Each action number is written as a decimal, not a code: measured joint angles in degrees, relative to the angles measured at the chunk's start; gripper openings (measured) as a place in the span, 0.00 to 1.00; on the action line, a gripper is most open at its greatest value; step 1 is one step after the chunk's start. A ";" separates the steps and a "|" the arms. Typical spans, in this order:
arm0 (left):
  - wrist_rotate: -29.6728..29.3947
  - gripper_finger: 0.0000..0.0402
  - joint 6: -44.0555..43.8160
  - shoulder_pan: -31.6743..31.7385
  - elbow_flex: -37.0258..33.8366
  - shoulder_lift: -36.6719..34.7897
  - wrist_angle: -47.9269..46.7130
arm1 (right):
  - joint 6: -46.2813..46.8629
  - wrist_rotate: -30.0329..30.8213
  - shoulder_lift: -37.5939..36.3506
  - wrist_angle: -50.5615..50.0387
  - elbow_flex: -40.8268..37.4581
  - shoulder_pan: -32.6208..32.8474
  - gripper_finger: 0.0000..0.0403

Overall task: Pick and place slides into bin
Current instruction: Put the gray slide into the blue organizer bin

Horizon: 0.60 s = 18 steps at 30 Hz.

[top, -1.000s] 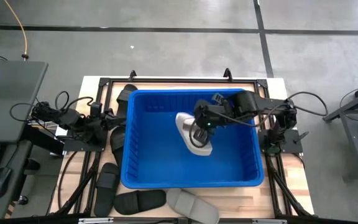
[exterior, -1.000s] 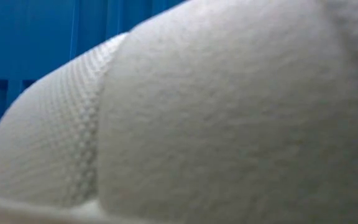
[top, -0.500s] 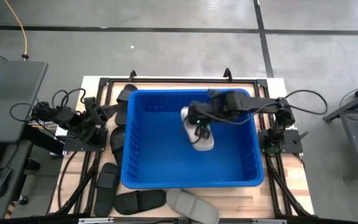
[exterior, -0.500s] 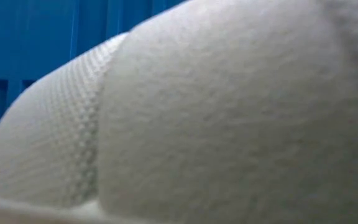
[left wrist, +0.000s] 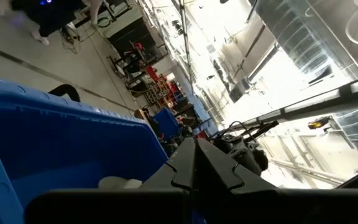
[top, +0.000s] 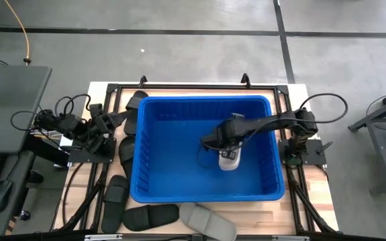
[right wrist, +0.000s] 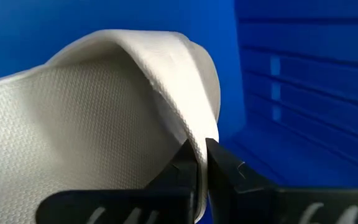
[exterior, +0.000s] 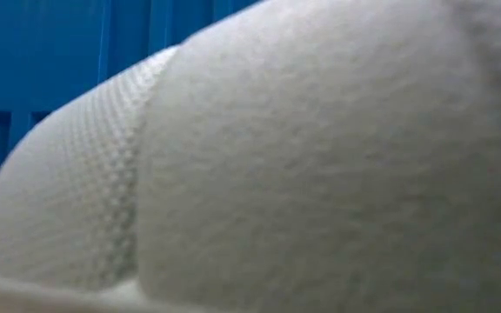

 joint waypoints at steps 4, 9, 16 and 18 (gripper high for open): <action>0.15 0.01 0.86 0.00 0.00 0.00 0.02 | 0.85 0.17 0.00 0.28 -4.42 0.28 0.00; 0.15 0.01 0.98 -0.02 0.00 0.00 -0.06 | -0.77 -0.32 0.00 1.84 -7.88 0.26 0.00; -0.27 0.01 1.39 -0.01 0.00 0.00 -0.11 | -7.84 0.67 -0.02 10.67 -7.56 1.09 0.00; -0.26 0.01 1.26 0.00 0.00 0.00 -0.11 | -7.87 1.04 -0.02 11.08 -7.56 0.70 0.00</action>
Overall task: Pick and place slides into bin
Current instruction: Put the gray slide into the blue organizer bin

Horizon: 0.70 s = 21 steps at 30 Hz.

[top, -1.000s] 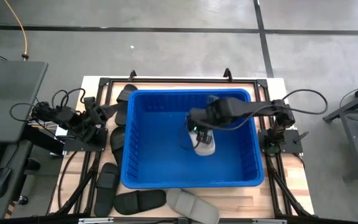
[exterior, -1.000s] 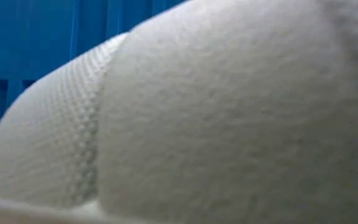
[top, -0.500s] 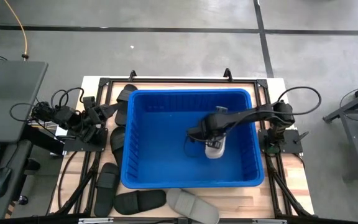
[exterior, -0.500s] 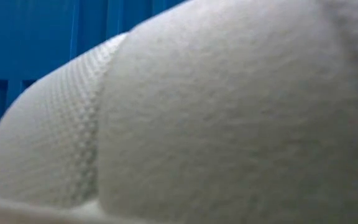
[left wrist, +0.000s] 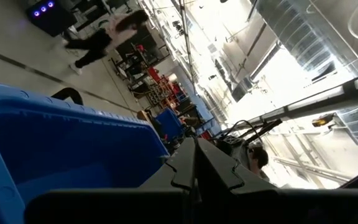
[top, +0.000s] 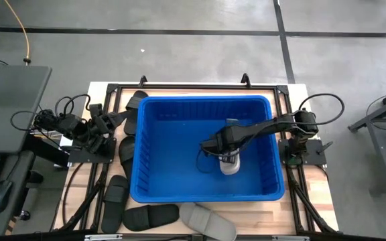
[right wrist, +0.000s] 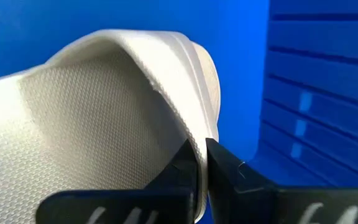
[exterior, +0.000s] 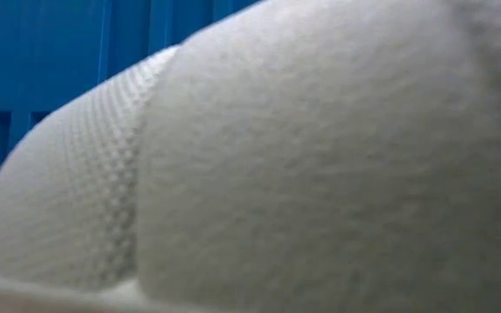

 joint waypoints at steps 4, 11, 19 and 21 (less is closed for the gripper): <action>0.02 0.01 -0.02 -0.02 0.00 0.00 0.01 | 4.13 -0.37 -0.02 -0.78 0.00 -1.64 0.00; 0.04 0.01 -0.04 0.00 0.00 0.00 0.04 | 5.34 -4.03 -0.04 0.01 -1.26 -2.84 0.00; 0.17 0.01 -0.04 -0.02 0.00 0.00 0.01 | 4.64 -6.79 -0.15 -0.72 -9.48 -3.94 0.00; 0.17 0.01 -0.06 -0.02 0.00 0.00 0.06 | 3.96 -6.22 -0.15 -0.74 -11.20 -3.91 0.00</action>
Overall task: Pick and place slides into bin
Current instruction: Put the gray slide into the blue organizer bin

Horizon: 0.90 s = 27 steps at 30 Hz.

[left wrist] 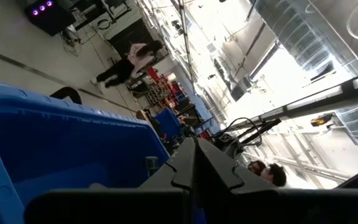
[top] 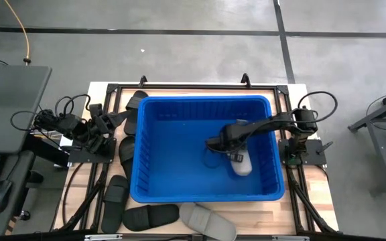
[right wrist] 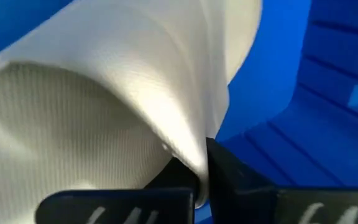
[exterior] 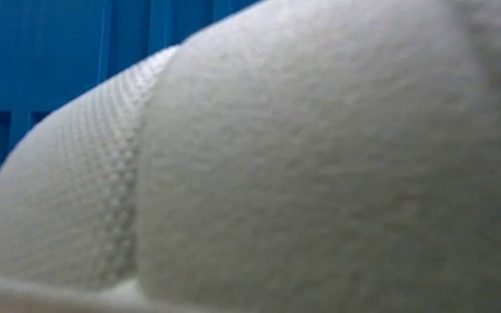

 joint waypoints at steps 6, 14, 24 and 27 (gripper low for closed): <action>-0.07 0.01 0.00 0.00 0.00 0.00 -0.02 | 0.45 -4.95 0.04 4.23 -2.01 -0.28 0.00; -0.68 0.01 0.00 0.02 0.00 0.00 -0.04 | 4.49 -6.73 0.07 6.25 -2.78 -1.69 0.00; -1.16 0.01 0.00 0.02 0.00 0.00 0.00 | -0.21 -10.52 0.04 9.32 -3.20 -3.11 0.04; -1.03 0.01 0.00 0.01 0.00 0.00 0.00 | -2.55 -12.10 0.09 9.67 -3.23 -3.10 0.13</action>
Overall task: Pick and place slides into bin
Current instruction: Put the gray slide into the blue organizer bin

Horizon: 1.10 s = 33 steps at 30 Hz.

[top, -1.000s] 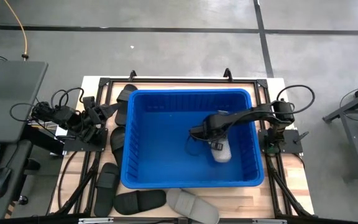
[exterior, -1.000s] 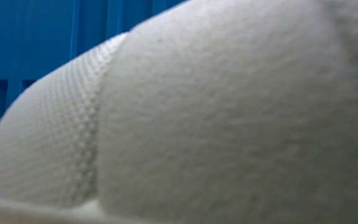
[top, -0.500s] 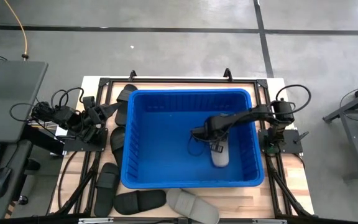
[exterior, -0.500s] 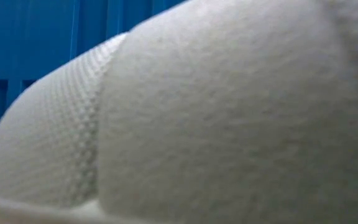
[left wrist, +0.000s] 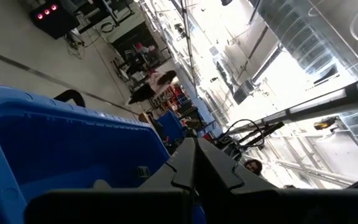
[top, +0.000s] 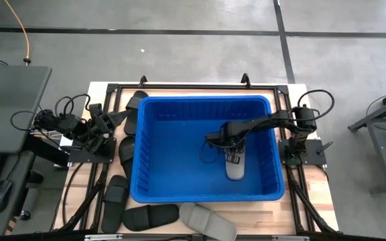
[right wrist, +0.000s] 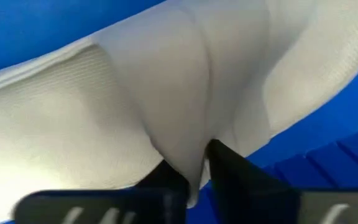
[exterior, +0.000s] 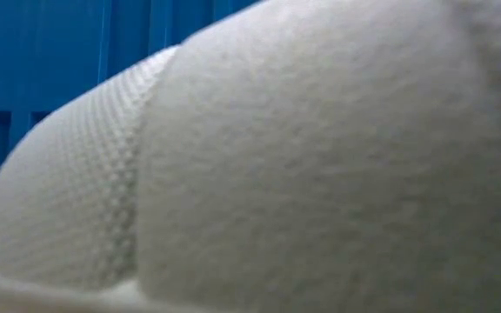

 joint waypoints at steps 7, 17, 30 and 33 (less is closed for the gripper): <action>0.02 0.01 0.00 0.01 0.00 0.00 -0.02 | -0.44 -1.33 0.02 0.05 0.00 0.09 0.40; 0.04 0.01 1.60 0.00 0.00 0.01 -0.04 | -3.87 -6.08 0.05 -1.83 0.28 0.12 0.63; -0.44 0.01 1.75 0.00 -0.01 0.01 -0.52 | -9.15 -13.87 0.14 -4.59 4.53 0.22 0.73; -0.44 0.01 1.75 0.01 -0.02 0.00 -0.52 | -10.25 -15.19 0.15 -5.21 5.22 0.22 0.75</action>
